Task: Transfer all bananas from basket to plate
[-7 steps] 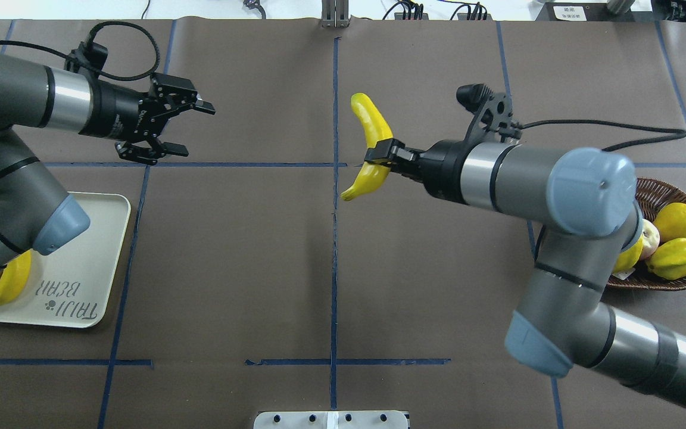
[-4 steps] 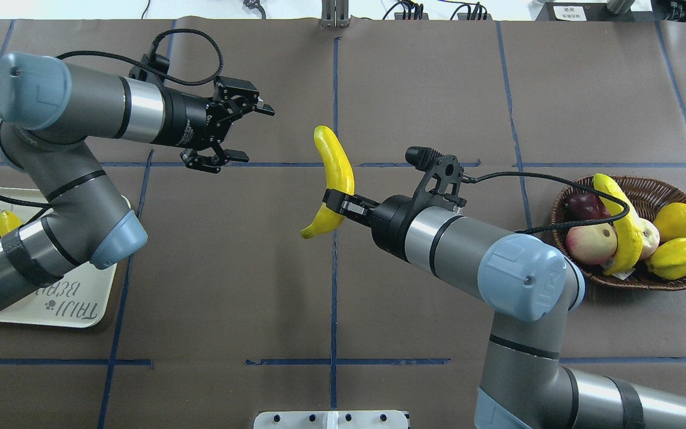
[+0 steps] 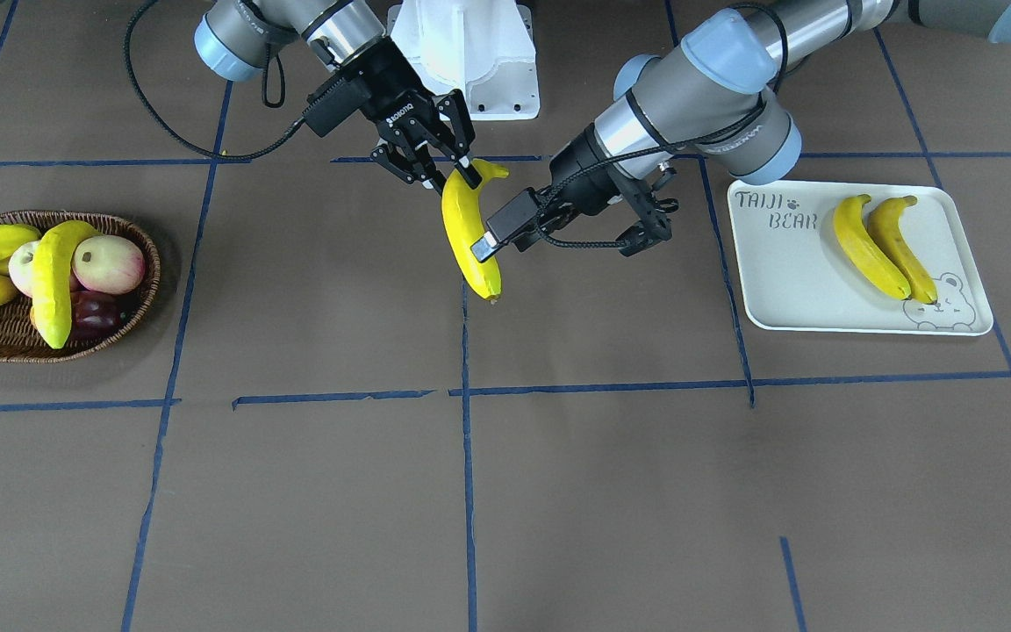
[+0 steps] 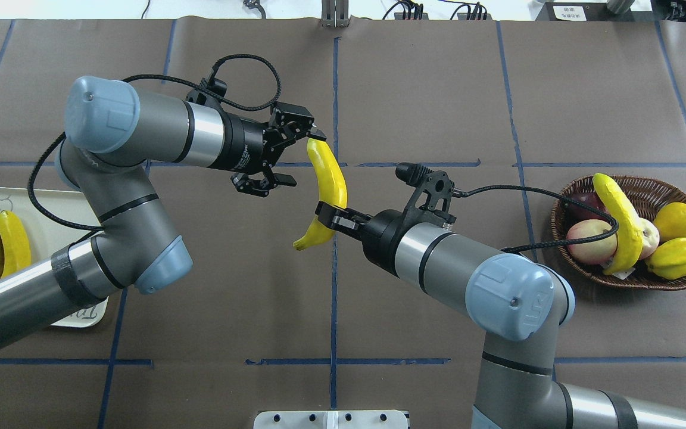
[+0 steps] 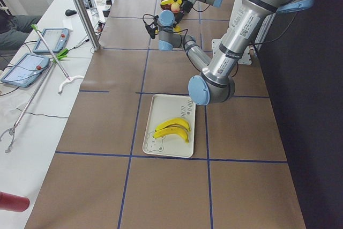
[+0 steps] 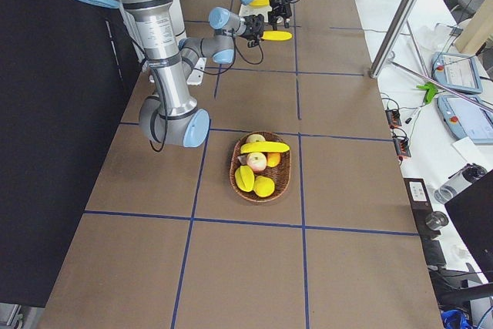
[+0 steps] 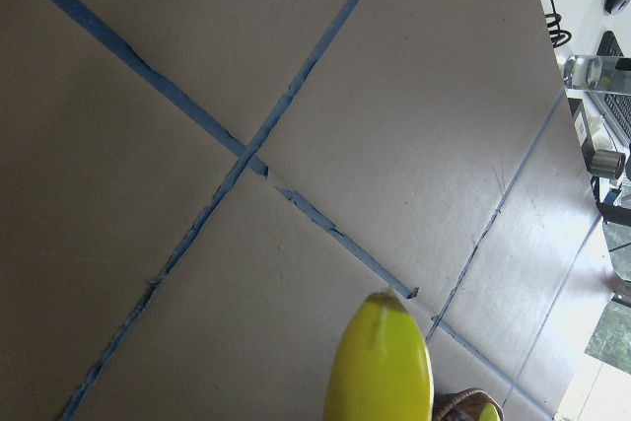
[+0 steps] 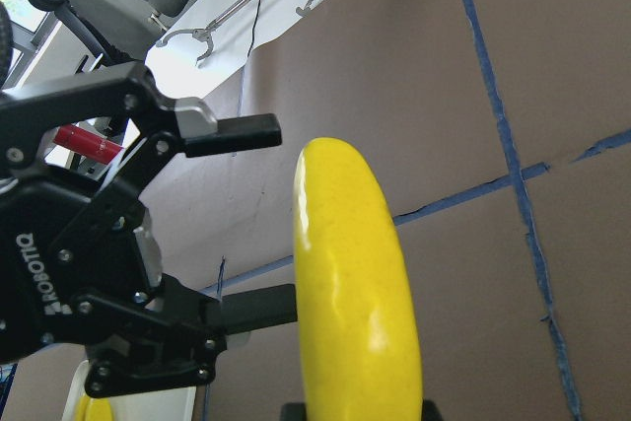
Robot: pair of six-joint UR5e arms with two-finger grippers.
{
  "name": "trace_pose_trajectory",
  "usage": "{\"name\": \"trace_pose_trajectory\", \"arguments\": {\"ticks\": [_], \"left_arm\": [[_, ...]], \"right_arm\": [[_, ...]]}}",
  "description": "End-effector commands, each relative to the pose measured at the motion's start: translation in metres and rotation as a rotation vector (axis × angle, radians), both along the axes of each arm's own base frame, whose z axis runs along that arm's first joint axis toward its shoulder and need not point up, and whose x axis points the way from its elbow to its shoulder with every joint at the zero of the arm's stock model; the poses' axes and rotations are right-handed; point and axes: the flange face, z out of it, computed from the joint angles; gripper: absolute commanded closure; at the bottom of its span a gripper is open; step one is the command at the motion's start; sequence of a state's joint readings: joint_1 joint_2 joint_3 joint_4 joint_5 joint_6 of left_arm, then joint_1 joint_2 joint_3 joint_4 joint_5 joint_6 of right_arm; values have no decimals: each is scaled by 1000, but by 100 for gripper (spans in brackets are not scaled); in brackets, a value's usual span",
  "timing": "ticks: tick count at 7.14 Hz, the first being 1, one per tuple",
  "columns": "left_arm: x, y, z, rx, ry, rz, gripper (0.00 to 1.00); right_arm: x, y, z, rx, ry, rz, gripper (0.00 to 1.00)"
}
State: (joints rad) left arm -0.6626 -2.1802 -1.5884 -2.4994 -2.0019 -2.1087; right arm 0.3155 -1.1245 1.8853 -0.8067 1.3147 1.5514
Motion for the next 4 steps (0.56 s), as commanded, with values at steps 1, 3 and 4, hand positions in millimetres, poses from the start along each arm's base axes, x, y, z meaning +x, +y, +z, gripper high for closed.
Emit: {"name": "trace_pose_trajectory", "arguments": {"ticks": [1, 3, 4], "left_arm": [[20, 5, -7, 4, 0, 4, 12], [18, 6, -7, 66, -9, 8, 100], [17, 5, -4, 65, -11, 7, 100]], "right_arm": [[0, 3, -1, 3, -8, 1, 100], [-1, 3, -1, 5, -7, -1, 100], [-1, 4, 0, 5, -5, -3, 100]]}}
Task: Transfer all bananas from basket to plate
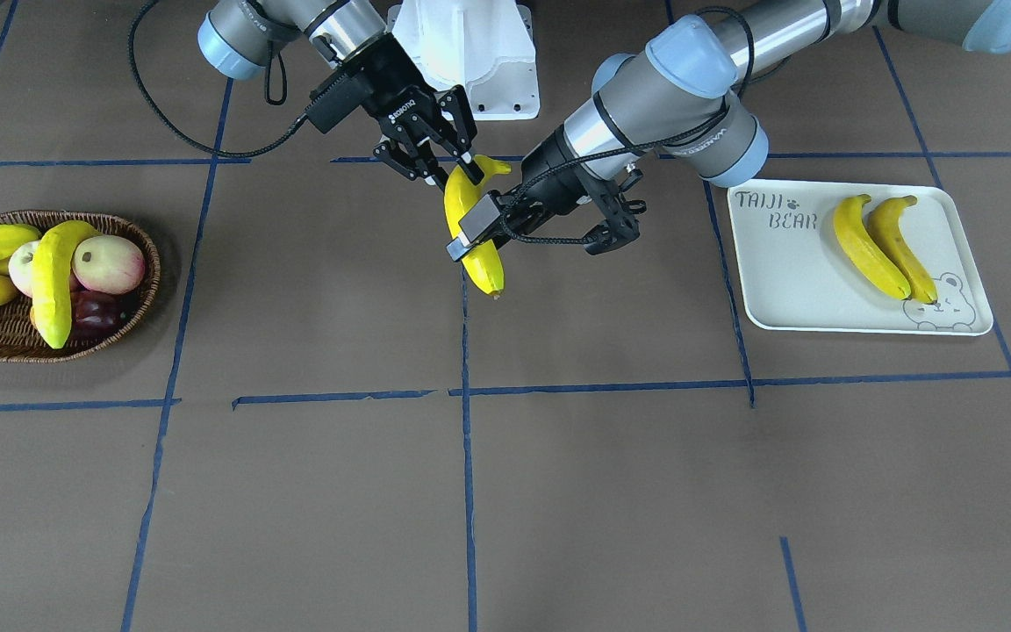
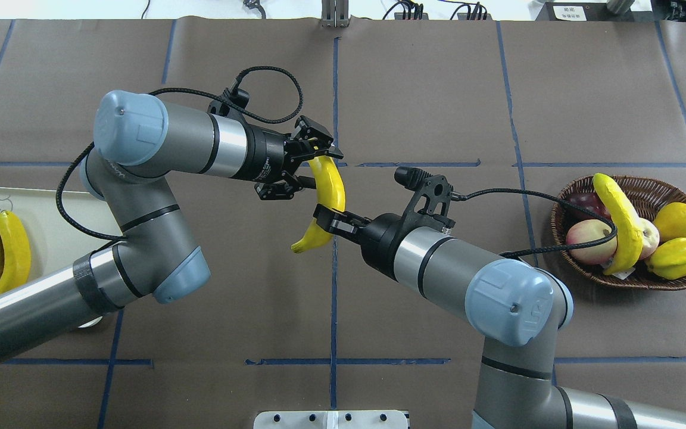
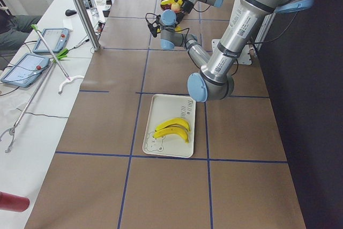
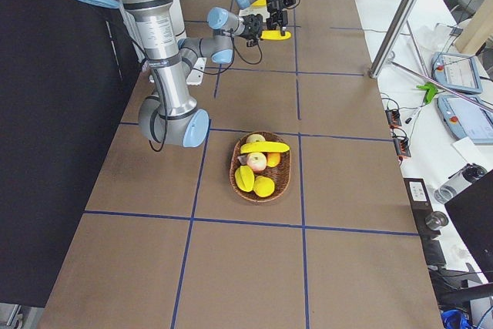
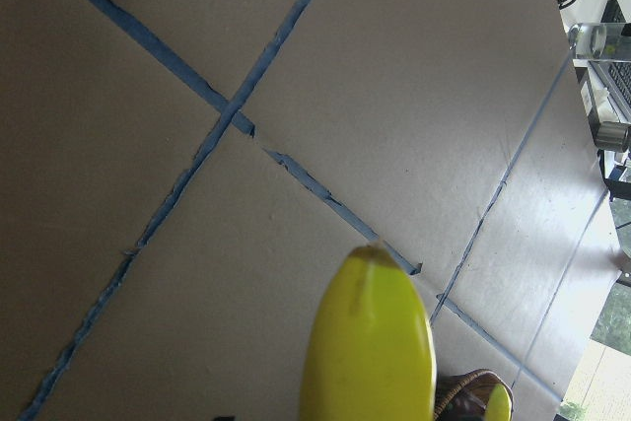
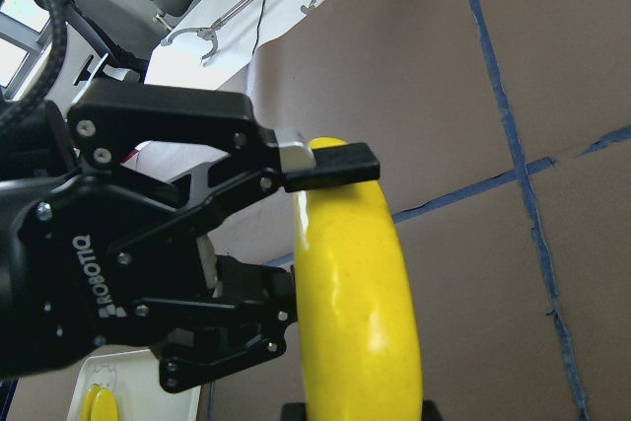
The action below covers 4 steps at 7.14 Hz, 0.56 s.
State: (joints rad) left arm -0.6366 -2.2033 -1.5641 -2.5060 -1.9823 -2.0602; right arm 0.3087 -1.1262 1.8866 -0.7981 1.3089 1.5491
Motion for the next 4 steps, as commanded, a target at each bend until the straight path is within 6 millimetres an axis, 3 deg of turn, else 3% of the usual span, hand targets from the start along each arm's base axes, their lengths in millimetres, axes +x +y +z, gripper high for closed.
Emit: {"name": "trace_pose_trajectory", "arguments": {"ticks": [1, 2, 4], "left_arm": [[-4, -2, 1, 16, -5, -2, 100], [-6, -3, 1, 14, -4, -5, 100], [-8, -4, 0, 14, -4, -8, 100]], "right_arm": [[3, 1, -4, -8, -20, 0, 69], [4, 1, -6, -3, -10, 0, 1], [7, 2, -8, 2, -13, -1, 0]]}}
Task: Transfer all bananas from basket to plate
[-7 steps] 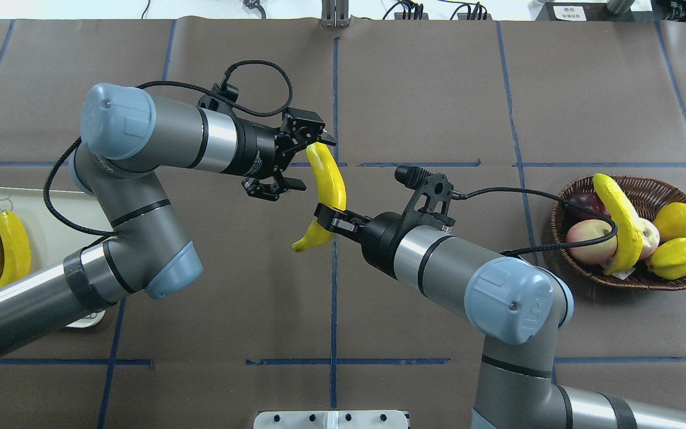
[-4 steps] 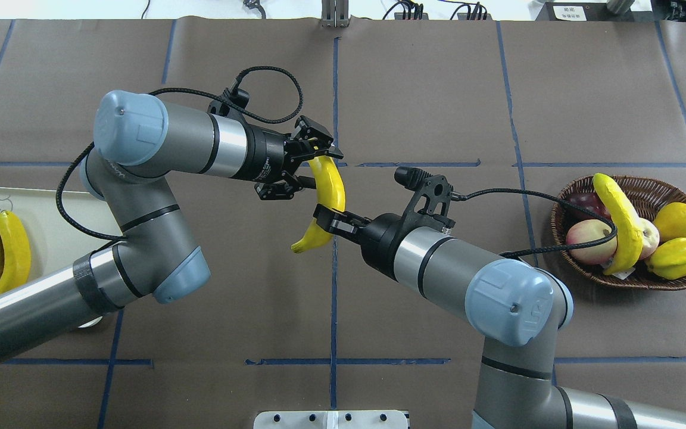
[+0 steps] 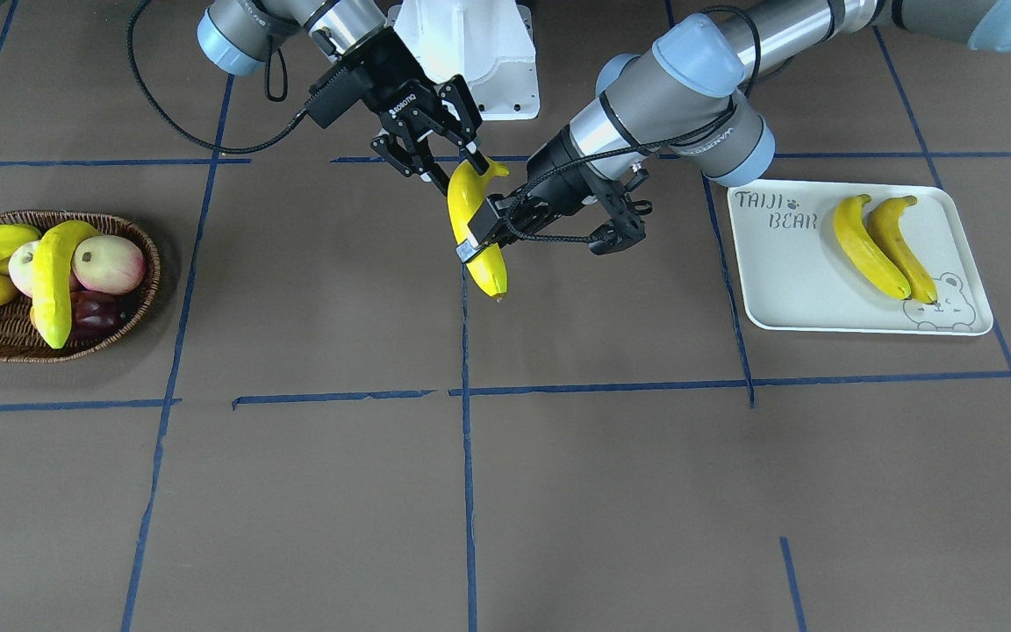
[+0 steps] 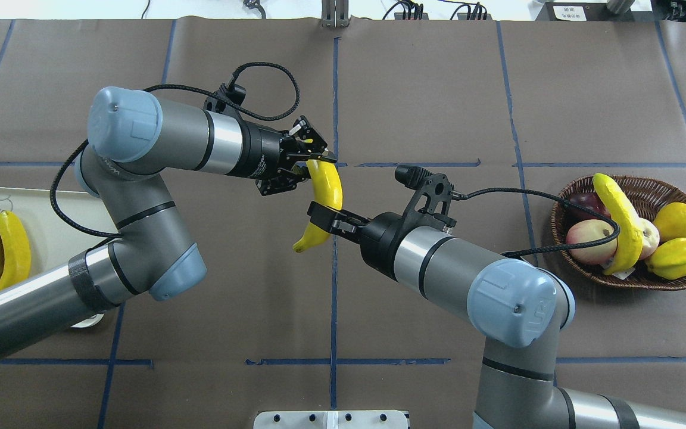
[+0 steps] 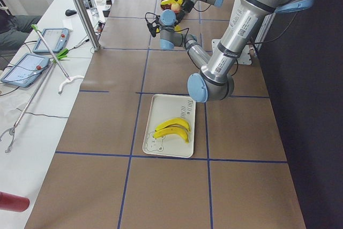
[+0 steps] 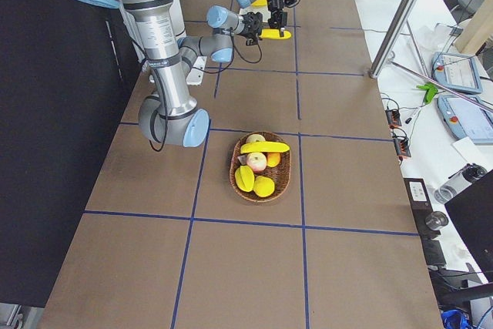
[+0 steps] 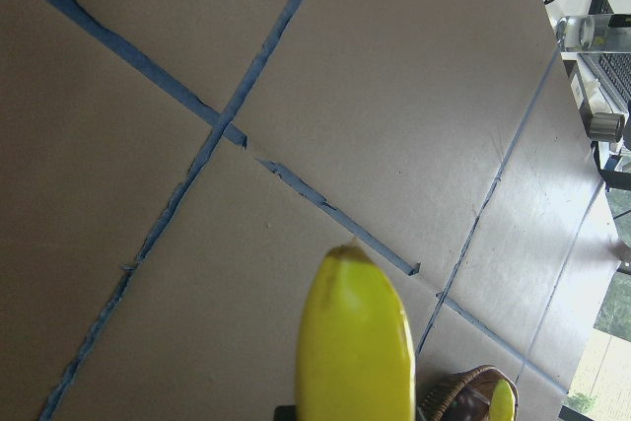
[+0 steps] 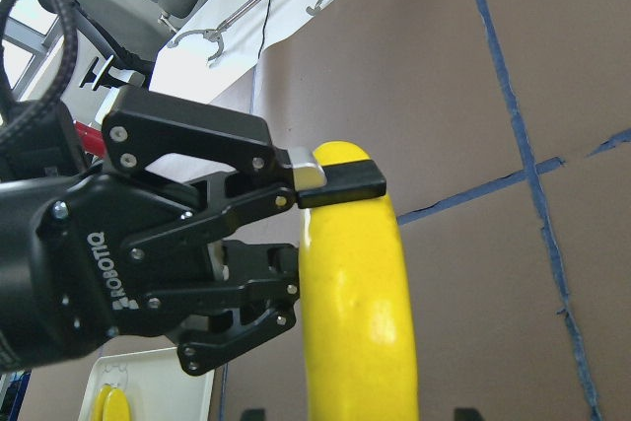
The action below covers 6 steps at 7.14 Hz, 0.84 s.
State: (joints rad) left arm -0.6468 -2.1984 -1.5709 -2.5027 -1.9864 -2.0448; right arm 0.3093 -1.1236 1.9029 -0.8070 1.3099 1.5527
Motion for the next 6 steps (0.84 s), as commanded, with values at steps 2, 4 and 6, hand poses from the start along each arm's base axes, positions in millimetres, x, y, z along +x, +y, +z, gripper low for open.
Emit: {"name": "trace_pose_trajectory", "arguments": {"ticks": [2, 4, 6], "left_arm": [[-6, -6, 2, -2, -5, -9, 100], [-35, -32, 37, -27, -105, 26, 100], [-96, -35, 108, 83, -209, 27, 100]], "right_arm": [[8, -3, -5, 7, -13, 0, 0], [59, -32, -16, 21, -45, -48, 0], [124, -65, 15, -3, -8, -116, 0]]}}
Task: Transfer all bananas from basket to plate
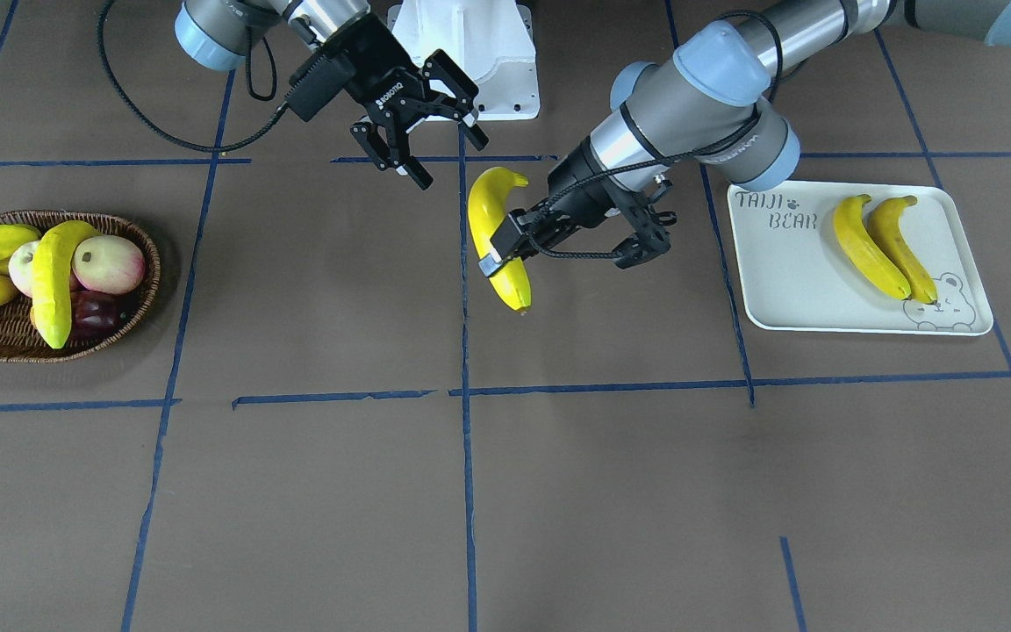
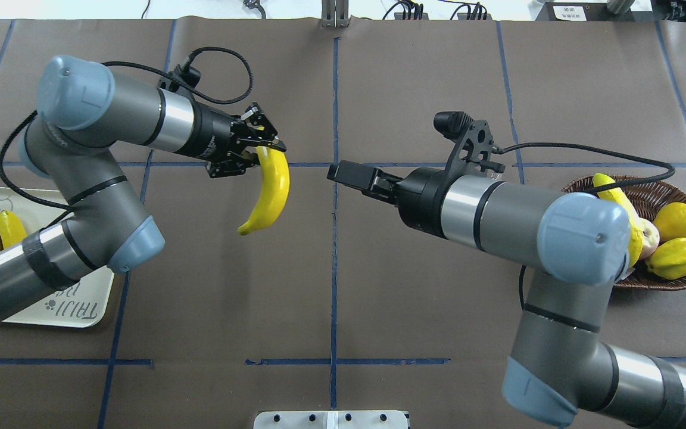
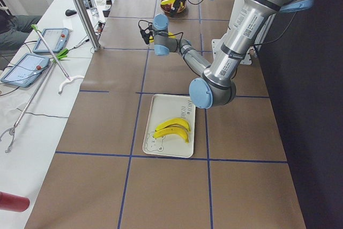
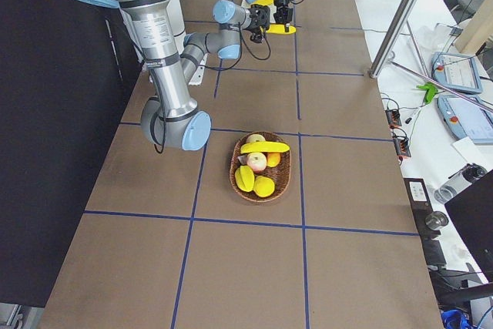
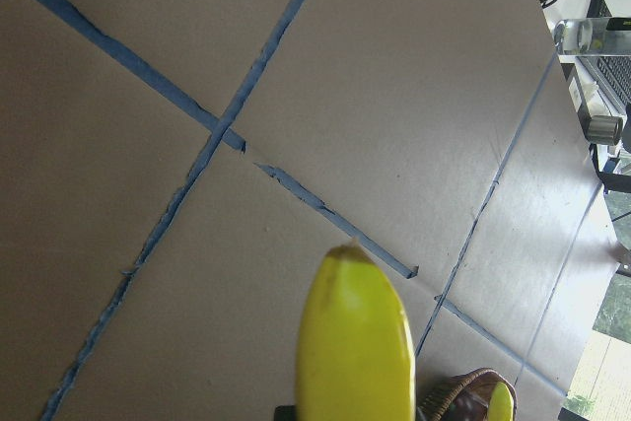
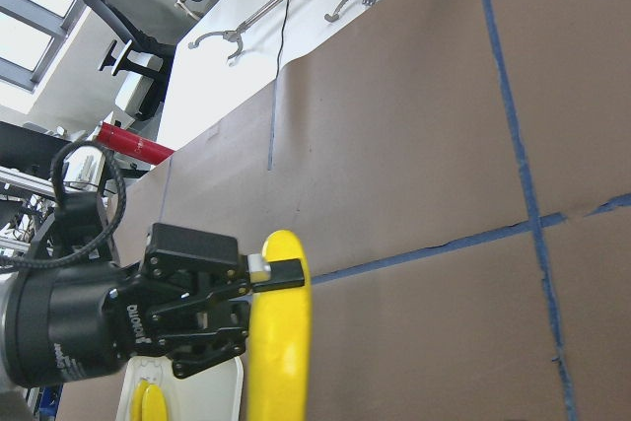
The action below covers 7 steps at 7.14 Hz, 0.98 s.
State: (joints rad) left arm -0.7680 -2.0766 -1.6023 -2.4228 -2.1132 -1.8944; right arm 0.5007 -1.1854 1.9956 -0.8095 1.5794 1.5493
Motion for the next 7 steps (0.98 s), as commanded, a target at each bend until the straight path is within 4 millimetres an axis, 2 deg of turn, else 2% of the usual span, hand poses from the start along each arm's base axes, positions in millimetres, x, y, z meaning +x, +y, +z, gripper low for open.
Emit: {"name": "trace_pose_trajectory", "arguments": {"ticks": [1, 2, 3, 4, 5, 6, 7], "left_arm": [[-71, 1, 65, 70, -85, -8, 100], [-102, 17, 102, 133, -146, -5, 100], [-126, 45, 162, 192, -243, 31, 100], [-141, 62, 202, 229, -310, 69, 100], [-152, 73, 226, 240, -354, 79, 100], [-159, 80, 240, 238, -376, 75, 100], [-161, 81, 245, 245, -388, 75, 100]], "right_arm": [[81, -43, 35, -37, 45, -70, 0], [133, -68, 64, -32, 104, -116, 0], [175, -82, 106, 9, 196, -146, 0], [195, -93, 141, 29, 265, -155, 0], [200, -101, 161, 40, 306, -157, 0], [208, -107, 178, 40, 334, -153, 0], [219, -110, 190, 56, 355, -162, 0]]}}
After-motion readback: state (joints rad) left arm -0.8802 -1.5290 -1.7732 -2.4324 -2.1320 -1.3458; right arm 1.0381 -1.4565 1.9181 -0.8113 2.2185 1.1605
